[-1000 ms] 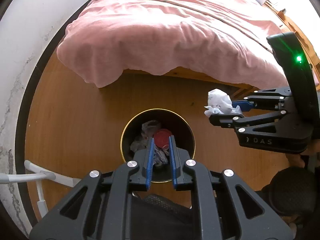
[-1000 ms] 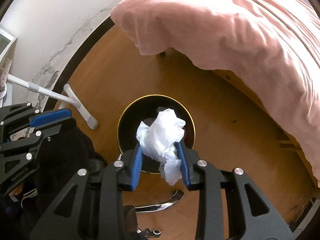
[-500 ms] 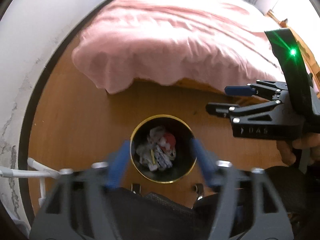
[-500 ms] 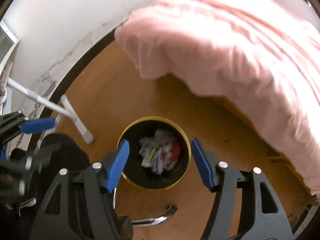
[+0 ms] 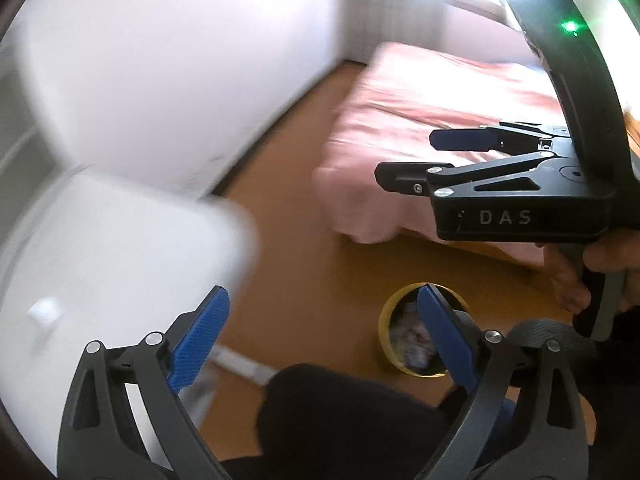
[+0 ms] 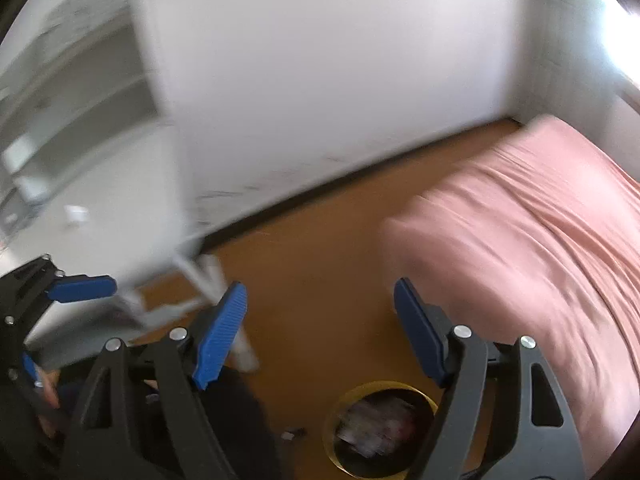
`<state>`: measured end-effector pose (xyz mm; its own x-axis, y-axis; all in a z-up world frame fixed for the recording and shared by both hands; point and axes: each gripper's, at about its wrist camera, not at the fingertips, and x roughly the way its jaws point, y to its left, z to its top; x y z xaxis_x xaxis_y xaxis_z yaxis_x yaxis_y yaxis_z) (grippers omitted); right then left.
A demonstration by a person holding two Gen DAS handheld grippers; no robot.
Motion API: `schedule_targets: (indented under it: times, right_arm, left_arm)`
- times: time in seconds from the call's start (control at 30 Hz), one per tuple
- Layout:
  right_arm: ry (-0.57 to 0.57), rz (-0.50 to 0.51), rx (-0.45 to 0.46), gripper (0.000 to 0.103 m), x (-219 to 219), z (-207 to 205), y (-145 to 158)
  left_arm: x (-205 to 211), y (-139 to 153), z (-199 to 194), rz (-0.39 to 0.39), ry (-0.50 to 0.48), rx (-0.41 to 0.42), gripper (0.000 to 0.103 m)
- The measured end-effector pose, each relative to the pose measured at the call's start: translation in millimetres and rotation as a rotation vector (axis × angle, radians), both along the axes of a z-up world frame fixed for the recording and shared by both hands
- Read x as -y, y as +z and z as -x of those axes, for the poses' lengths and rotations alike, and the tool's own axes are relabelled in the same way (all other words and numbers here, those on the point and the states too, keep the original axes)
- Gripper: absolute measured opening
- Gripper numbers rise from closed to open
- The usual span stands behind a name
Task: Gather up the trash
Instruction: 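Grasp the grey knotted sock with the left tool while the right tool grasps the white paper cup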
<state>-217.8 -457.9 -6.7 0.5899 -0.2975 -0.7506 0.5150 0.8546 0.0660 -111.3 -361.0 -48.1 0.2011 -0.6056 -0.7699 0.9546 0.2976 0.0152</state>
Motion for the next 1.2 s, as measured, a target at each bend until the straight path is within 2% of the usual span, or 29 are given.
schedule_targets:
  times: [0.1, 0.23, 0.33, 0.43, 0.53, 0.67, 0.87, 0.97, 1.2]
  right_arm:
    - [0.163, -0.005, 0.012, 0.075, -35.4, -65.5, 8.1]
    - [0.351, -0.029, 0.003, 0.075, -86.4, -144.8, 5.6]
    - [0.427, -0.030, -0.018, 0.075, -116.4, -183.0, -0.2]
    - [0.489, -0.036, -0.050, 0.075, -134.1, -214.5, -14.5]
    - [0.523, -0.027, -0.084, 0.074, -154.5, -236.9, -22.0]
    - [0.541, 0.016, -0.124, 0.067, -170.4, -259.2, -34.8]
    - [0.533, 0.015, -0.146, 0.052, -175.5, -270.6, -45.5]
    - [0.533, -0.006, -0.148, 0.031, -169.8, -268.8, -43.3]
    - [0.551, -0.041, -0.134, 0.031, -172.1, -262.8, -34.7]
  left_arm:
    - [-66.4, 13.7, -56.4, 0.023, 0.218, 0.012, 0.093]
    - [-155.3, 20.0, -112.1, 0.032, 0.484, 0.022, 0.093]
    - [-224.9, 20.1, -141.5, 0.035, 0.680, 0.012, 0.093]
    - [-286.4, 17.3, -156.5, 0.047, 0.836, -0.018, 0.093]
    - [-332.7, 10.3, -163.5, 0.050, 0.944, -0.053, 0.093]
    - [-366.8, 6.3, -172.7, 0.046, 1.008, -0.065, 0.093]
    - [-370.9, 7.7, -195.1, 0.015, 1.003, -0.026, 0.093]
    - [-363.5, 12.3, -225.2, 0.013, 0.981, 0.004, 0.093]
    - [-339.5, 18.0, -328.9, 0.018, 0.928, 0.051, 0.093]
